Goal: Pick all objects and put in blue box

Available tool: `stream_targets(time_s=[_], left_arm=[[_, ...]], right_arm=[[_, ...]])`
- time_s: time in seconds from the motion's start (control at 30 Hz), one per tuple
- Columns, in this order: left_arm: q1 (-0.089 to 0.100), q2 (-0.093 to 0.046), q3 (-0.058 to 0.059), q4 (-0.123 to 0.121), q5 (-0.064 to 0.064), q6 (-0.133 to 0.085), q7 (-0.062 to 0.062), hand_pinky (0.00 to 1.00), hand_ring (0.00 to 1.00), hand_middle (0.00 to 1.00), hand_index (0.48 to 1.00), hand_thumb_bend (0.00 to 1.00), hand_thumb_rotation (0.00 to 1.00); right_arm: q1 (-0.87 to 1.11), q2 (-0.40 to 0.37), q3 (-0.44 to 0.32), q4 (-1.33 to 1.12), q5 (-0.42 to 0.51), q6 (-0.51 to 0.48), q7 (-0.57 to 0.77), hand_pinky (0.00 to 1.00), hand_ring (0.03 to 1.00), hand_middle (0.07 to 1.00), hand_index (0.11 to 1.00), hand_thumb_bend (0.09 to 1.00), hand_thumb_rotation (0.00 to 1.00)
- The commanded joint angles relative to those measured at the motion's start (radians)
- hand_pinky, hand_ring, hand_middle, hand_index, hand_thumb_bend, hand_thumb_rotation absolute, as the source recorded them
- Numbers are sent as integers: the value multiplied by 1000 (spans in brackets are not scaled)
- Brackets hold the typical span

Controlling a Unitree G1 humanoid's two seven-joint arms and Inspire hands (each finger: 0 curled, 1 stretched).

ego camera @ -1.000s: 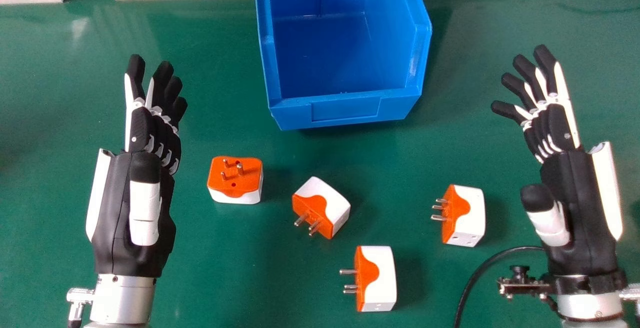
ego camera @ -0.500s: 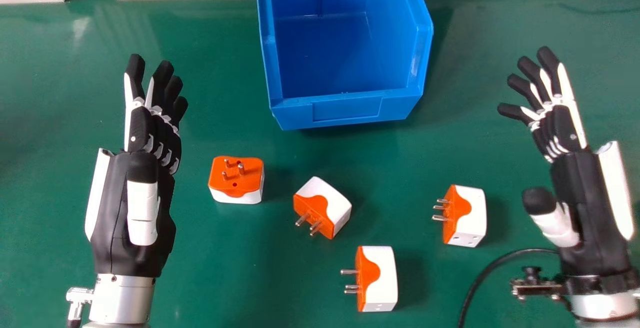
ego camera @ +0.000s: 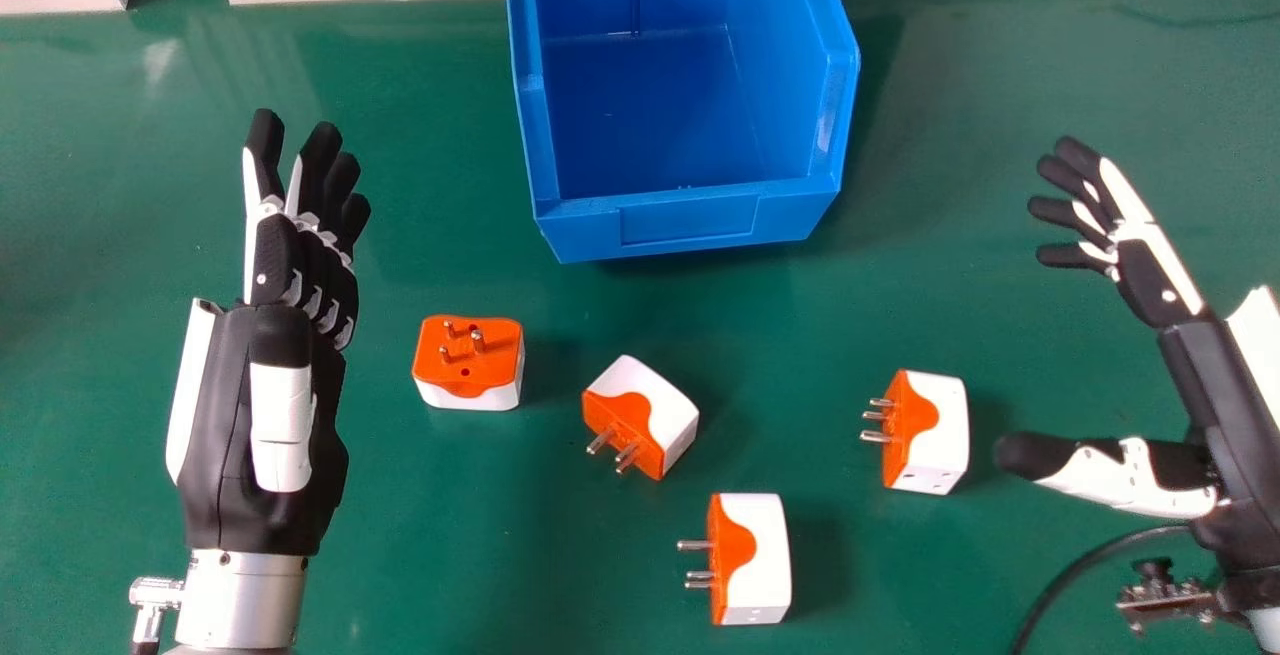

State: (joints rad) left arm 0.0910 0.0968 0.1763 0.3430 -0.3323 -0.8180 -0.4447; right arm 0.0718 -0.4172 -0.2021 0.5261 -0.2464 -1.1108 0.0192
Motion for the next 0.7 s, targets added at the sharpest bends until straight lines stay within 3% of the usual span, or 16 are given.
stream_targets(time_s=[0.0, 0.67], left_arm=[[0, 7, 5, -11, 4, -18, -1, 1000, 1000, 1000, 1000, 941, 959], [-1, 4, 4, -5, -5, -19, -14, 1000, 1000, 1000, 1000, 944, 959]], right_arm=[[14, -29, -8, -39, -2, 9, -4, 742, 846, 910, 934, 755, 726], [52, -28, 26, -98, -85, 79, -31, 752, 868, 921, 944, 915, 578]])
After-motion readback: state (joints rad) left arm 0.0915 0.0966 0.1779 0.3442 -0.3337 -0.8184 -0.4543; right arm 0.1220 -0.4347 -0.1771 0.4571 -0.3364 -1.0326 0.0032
